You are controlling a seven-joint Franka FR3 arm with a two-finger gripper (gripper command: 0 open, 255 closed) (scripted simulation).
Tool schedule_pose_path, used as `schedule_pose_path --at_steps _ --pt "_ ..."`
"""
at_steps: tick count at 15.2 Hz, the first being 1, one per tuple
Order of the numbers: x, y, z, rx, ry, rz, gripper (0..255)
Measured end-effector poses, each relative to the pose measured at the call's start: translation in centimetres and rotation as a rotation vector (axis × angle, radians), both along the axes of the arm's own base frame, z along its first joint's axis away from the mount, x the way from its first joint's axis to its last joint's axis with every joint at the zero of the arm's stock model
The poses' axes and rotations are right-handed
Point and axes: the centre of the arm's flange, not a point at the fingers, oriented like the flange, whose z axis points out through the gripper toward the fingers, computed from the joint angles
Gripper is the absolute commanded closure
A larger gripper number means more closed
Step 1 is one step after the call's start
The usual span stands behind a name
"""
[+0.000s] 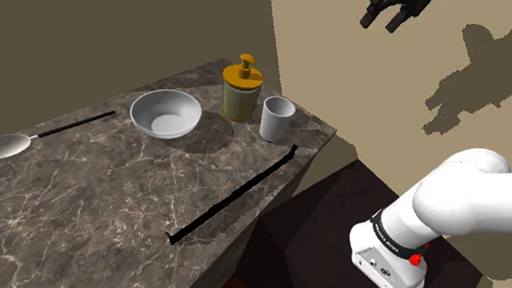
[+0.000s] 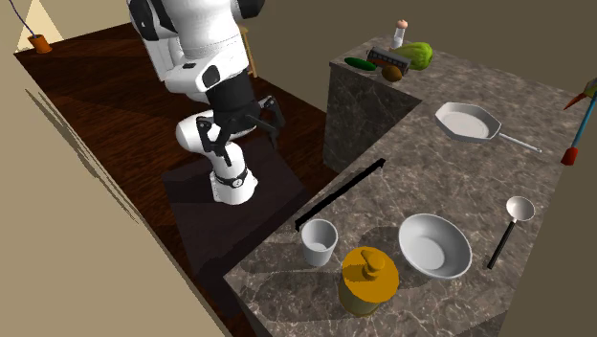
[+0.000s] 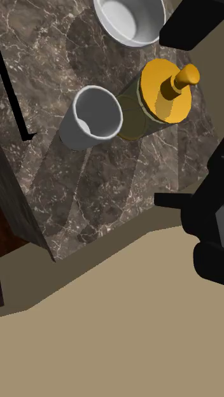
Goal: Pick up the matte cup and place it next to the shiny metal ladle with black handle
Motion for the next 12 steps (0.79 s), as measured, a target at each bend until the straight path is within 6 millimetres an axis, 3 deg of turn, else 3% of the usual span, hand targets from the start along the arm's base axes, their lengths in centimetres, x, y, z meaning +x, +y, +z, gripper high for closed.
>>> schedule_pose_path --at_steps 3,12 --pt "0.8 0.2 -1.4 0.000 0.007 0.010 0" --pt "6.0 2.4 -11.7 0.004 0.058 0.081 0"
